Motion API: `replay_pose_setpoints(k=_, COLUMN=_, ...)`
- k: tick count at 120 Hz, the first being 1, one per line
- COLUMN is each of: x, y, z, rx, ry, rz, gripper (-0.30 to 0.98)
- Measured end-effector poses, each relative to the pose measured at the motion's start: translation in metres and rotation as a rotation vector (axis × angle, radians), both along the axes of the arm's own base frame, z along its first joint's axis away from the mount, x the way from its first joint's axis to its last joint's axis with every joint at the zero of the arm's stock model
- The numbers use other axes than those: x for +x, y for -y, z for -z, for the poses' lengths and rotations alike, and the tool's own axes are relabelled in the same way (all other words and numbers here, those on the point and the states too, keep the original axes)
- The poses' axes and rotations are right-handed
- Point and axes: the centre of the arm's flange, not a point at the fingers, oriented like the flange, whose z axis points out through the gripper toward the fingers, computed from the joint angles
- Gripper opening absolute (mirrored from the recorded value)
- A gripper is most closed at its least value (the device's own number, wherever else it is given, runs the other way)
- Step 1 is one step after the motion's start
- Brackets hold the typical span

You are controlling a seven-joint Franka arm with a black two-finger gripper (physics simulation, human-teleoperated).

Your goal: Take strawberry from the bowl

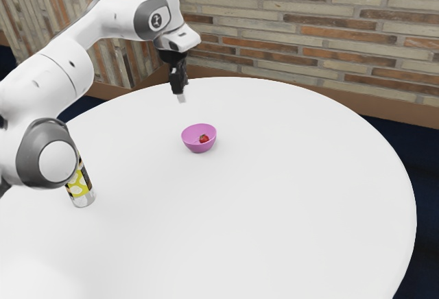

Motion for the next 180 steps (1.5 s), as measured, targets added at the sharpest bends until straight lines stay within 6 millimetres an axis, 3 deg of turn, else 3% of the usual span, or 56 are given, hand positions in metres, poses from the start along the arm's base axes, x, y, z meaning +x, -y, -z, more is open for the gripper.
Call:
replay_pose_setpoints(k=20, x=0.016, y=-0.015, z=0.035, rx=0.017, ry=0.042, rz=0.201, gripper=0.68)
replay_pose_setpoints(k=41, x=0.034, y=-0.01, z=0.091, rx=0.086, ry=0.054, rz=0.39, gripper=0.68)
replay_pose_setpoints(k=58, x=0.04, y=-0.003, z=0.123, rx=0.088, ry=0.062, rz=0.533, gripper=0.65)
replay_pose_setpoints(k=76, x=0.044, y=-0.006, z=0.137, rx=0.101, ry=0.079, rz=0.637, gripper=0.43)
replay_pose_setpoints(k=95, x=0.048, y=-0.009, z=0.156, rx=0.114, ry=0.096, rz=0.715, gripper=0.32)
replay_pose_setpoints(k=180, x=0.059, y=-0.011, z=0.22, rx=0.139, ry=0.173, rz=0.899, gripper=0.27)
